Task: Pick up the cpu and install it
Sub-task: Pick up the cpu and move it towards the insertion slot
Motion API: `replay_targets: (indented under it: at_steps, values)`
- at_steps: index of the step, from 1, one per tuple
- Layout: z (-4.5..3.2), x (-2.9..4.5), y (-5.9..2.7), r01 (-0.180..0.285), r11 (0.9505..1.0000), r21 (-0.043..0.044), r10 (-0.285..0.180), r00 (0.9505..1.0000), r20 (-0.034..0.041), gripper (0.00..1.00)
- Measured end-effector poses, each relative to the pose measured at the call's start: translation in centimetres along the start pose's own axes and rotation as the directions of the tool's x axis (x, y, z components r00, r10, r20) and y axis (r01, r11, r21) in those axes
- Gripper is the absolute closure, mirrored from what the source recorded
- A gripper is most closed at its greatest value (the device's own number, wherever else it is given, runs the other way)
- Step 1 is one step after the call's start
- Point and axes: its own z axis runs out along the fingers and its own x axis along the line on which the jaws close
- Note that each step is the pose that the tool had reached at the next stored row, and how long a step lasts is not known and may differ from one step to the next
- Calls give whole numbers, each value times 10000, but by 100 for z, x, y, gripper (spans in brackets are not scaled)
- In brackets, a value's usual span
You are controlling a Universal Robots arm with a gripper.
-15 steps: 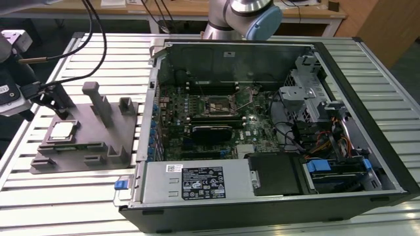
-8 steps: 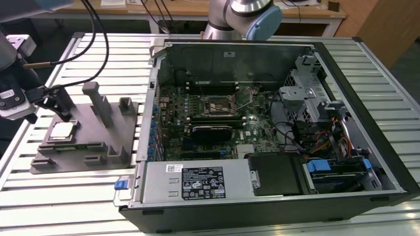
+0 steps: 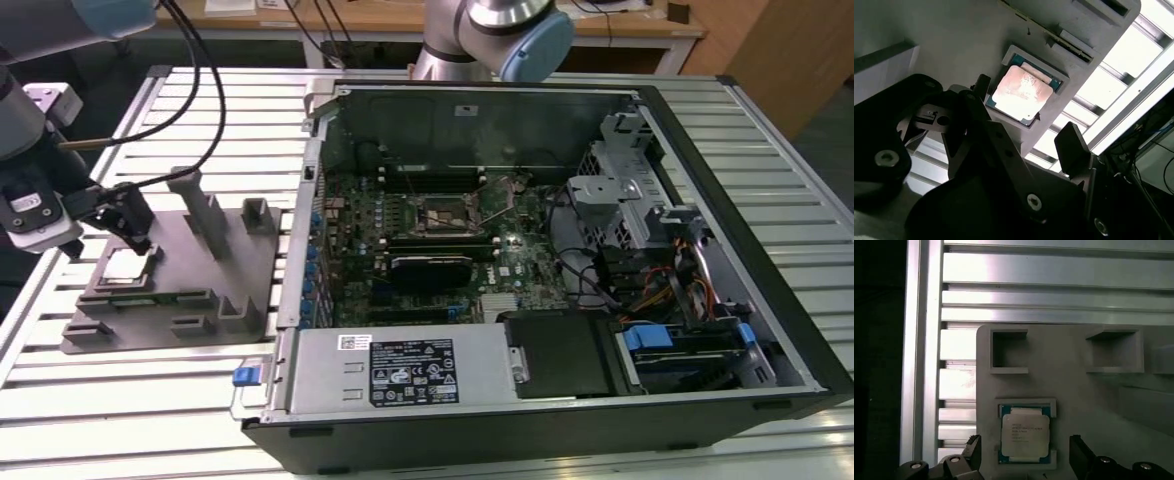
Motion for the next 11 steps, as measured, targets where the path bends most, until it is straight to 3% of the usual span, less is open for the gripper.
replay_targets:
  at_steps: [11]
  values:
    - [132, -4, 12, -105, 9999, 4, 105, 9999, 3, 21]
